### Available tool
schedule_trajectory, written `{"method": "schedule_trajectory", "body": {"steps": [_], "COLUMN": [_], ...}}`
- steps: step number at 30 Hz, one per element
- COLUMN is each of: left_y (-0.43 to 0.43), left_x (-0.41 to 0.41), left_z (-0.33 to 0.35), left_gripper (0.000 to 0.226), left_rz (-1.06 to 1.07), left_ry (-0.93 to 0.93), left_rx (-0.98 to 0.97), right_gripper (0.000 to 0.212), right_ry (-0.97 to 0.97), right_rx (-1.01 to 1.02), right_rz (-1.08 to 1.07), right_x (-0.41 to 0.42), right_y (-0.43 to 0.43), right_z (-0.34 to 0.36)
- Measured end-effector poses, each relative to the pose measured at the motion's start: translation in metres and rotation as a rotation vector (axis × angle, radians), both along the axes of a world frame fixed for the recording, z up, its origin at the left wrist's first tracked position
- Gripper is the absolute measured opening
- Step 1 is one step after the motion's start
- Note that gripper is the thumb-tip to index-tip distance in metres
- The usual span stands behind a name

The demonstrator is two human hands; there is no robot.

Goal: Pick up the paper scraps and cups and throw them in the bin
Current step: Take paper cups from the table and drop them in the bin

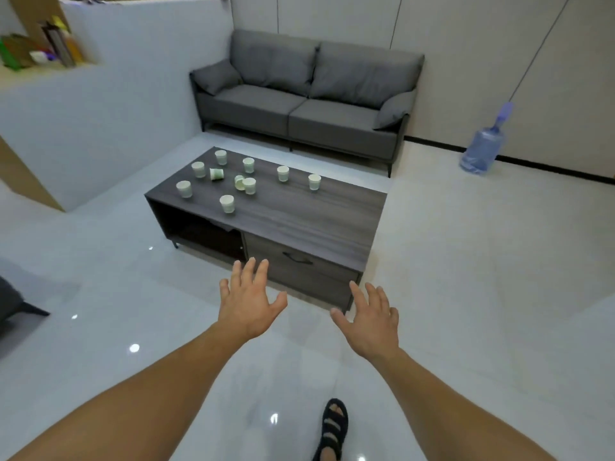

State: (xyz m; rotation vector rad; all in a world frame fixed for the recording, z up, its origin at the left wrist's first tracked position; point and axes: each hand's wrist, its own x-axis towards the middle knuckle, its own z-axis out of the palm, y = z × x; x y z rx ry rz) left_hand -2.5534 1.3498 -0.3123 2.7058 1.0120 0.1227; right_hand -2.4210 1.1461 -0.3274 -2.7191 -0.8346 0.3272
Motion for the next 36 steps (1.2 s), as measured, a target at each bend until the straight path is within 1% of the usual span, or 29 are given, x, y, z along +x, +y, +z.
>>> {"method": "schedule_trajectory", "body": {"steps": [6, 9, 13, 16, 22, 28, 31, 36], "left_y": [0.077, 0.111, 0.146, 0.19, 0.306, 0.41, 0.442, 0.488], "left_x": [0.049, 0.077, 0.096, 0.117, 0.179, 0.252, 0.286, 0.347], "left_z": [0.007, 0.006, -0.009, -0.023, -0.048, -0.034, -0.031, -0.037], "left_gripper": [0.078, 0.077, 0.078, 0.079, 0.085, 0.087, 0.088, 0.089], "left_rz": [0.162, 0.228, 0.28, 0.301, 0.217, 0.065, 0.001, -0.079], "left_ry": [0.03, 0.041, 0.054, 0.082, 0.091, 0.088, 0.092, 0.115], "left_rx": [0.026, 0.005, -0.026, -0.066, -0.094, -0.117, -0.119, -0.152], "right_gripper": [0.079, 0.079, 0.08, 0.08, 0.082, 0.081, 0.081, 0.082], "right_ry": [0.029, 0.038, 0.07, 0.09, 0.126, 0.135, 0.172, 0.231], "right_rx": [-0.002, -0.015, -0.05, -0.08, -0.139, -0.137, -0.158, -0.211], "right_rz": [0.144, 0.206, 0.257, 0.289, 0.189, 0.026, -0.005, -0.058], "right_x": [0.083, 0.132, 0.161, 0.182, 0.232, 0.282, 0.298, 0.353], "right_y": [0.091, 0.137, 0.189, 0.236, 0.33, 0.407, 0.43, 0.47], "right_z": [-0.009, -0.007, -0.014, -0.023, -0.041, -0.034, -0.04, -0.061]}}
